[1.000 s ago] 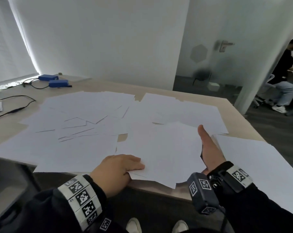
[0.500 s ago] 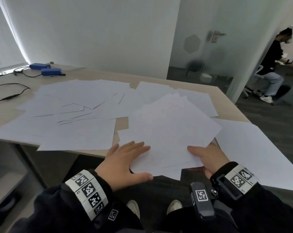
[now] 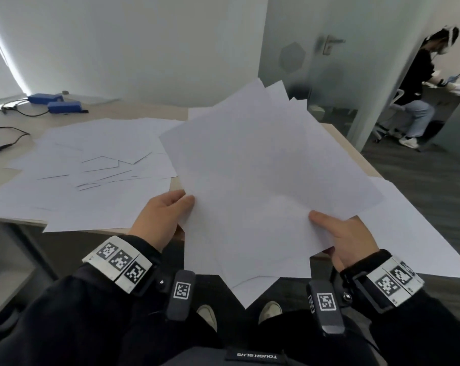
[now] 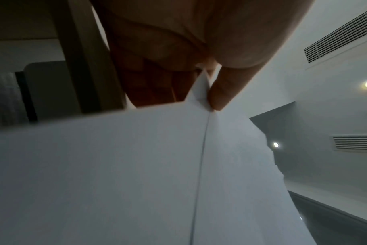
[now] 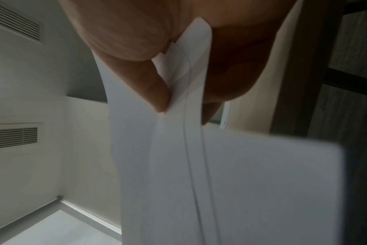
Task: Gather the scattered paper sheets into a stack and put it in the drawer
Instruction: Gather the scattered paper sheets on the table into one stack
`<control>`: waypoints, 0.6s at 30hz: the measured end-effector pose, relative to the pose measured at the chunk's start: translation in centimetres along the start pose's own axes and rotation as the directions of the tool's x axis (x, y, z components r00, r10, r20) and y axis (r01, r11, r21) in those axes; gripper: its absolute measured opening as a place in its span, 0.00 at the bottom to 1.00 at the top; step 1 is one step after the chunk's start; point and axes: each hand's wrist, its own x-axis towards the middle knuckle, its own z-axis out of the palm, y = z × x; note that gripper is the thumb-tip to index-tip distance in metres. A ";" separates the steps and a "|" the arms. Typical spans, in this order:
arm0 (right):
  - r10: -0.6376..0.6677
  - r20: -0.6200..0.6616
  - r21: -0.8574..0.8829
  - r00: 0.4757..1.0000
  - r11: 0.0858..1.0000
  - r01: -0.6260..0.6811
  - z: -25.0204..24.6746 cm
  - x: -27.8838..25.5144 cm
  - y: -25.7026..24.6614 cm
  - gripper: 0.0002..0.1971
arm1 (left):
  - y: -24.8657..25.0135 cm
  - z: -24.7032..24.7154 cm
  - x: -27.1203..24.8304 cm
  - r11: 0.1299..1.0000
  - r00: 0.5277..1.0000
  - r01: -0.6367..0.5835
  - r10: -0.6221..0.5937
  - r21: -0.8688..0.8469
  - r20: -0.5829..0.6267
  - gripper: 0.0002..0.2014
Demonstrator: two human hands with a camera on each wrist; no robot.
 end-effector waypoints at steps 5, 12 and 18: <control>-0.019 0.004 -0.011 1.000 1.000 0.019 -0.2 0.3 -0.7 0.25 | 0.3 -0.4 0.0 0.983 0.992 -0.028 0.004 0.183 0.129 0.05; -0.046 0.082 -0.170 0.996 0.984 0.060 -0.4 1.6 -1.4 0.28 | 0.3 -0.2 1.6 0.997 0.998 -0.006 0.001 0.082 0.056 0.05; 0.005 0.029 -0.045 1.000 0.999 -0.004 -0.3 2.7 -1.4 0.09 | -0.3 0.1 2.0 0.997 0.998 0.038 -0.042 -0.060 -0.052 0.08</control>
